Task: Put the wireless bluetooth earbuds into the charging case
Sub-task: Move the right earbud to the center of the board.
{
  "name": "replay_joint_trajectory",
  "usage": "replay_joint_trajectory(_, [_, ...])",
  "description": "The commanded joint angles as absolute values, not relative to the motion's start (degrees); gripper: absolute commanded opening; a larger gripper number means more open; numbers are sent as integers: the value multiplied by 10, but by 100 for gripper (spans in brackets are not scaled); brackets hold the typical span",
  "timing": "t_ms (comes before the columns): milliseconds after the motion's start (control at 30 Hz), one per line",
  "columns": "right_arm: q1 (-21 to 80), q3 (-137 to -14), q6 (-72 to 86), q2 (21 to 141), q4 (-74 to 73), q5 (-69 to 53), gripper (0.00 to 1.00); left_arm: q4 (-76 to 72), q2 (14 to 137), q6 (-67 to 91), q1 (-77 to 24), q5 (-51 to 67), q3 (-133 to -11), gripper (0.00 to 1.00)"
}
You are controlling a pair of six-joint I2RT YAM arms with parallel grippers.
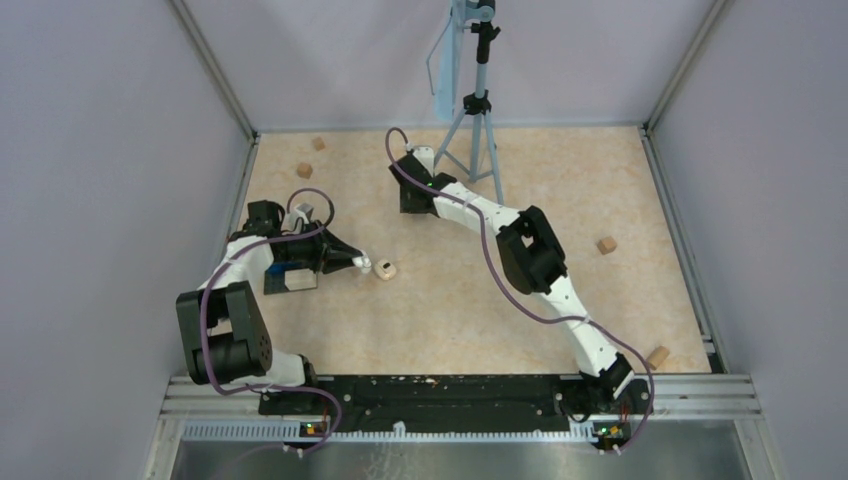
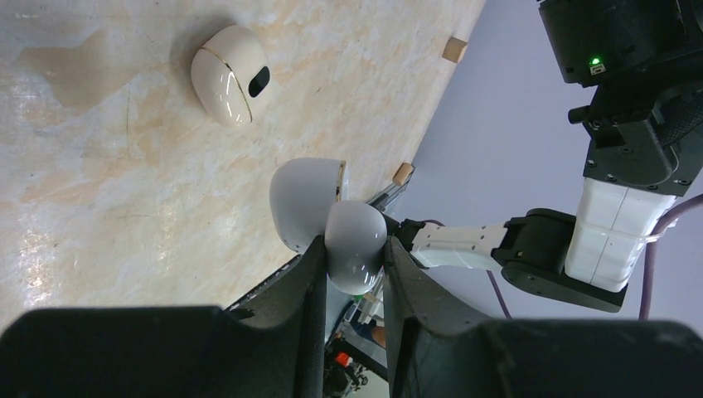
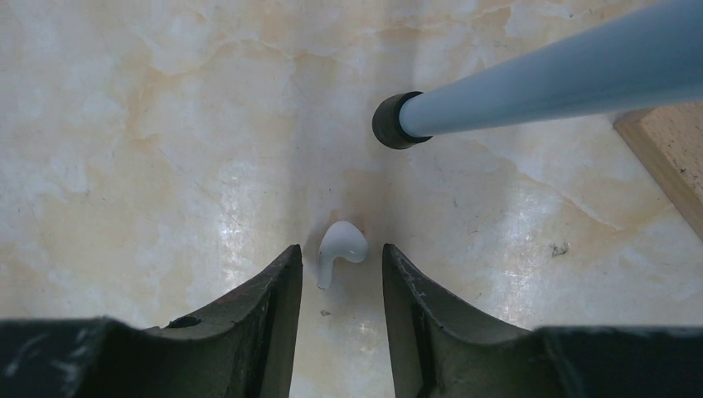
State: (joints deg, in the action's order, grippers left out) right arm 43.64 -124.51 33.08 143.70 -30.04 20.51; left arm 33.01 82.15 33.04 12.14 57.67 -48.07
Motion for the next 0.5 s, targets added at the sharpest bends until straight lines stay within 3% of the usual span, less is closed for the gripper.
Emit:
replay_joint_trajectory(0, [432, -1267, 334, 1458, -305, 181, 37, 320, 817, 323, 127, 594, -482, 0])
replay_joint_trajectory(167, [431, -1261, 332, 1459, -304, 183, 30, 320, 817, 323, 127, 593, -481, 0])
replay_joint_trajectory(467, [423, -1260, 325, 1473, -305, 171, 33, 318, 814, 322, 127, 585, -483, 0])
